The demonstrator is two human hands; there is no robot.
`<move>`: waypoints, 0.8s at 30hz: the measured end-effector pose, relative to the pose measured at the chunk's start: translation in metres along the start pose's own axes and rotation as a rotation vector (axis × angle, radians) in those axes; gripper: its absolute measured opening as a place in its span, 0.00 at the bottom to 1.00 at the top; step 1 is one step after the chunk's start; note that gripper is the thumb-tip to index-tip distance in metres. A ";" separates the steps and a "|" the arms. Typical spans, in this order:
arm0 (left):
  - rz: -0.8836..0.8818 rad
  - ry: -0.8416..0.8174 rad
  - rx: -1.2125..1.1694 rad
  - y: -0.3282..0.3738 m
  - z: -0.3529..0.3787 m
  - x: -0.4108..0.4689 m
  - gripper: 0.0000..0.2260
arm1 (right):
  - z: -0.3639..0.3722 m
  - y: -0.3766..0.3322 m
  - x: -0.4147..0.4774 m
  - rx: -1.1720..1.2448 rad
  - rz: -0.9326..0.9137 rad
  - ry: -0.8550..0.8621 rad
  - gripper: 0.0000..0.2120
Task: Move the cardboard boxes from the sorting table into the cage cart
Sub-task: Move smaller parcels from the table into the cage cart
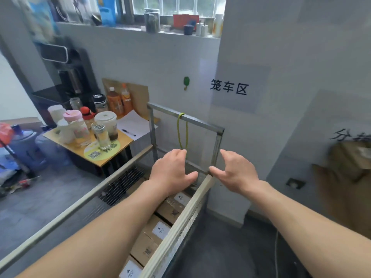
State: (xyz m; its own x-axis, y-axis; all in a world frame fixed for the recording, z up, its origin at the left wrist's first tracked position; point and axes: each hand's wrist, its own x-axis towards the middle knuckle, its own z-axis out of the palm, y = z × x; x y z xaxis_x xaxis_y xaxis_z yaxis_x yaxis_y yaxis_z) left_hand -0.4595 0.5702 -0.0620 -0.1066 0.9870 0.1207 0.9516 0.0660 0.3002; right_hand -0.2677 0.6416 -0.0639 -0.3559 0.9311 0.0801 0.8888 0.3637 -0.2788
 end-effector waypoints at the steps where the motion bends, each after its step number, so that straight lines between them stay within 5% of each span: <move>1: 0.011 0.001 -0.001 0.012 -0.002 -0.009 0.36 | -0.007 0.006 -0.013 -0.004 0.008 0.006 0.29; 24: 0.514 -0.079 -0.010 0.184 -0.033 -0.112 0.34 | -0.118 0.070 -0.265 -0.125 0.481 0.210 0.35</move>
State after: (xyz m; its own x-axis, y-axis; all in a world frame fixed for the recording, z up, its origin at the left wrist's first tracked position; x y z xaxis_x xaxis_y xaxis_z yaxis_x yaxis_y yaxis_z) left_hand -0.2823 0.4667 0.0113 0.3967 0.8995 0.1833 0.8723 -0.4316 0.2299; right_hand -0.0772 0.4234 0.0080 0.1541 0.9743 0.1645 0.9694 -0.1170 -0.2157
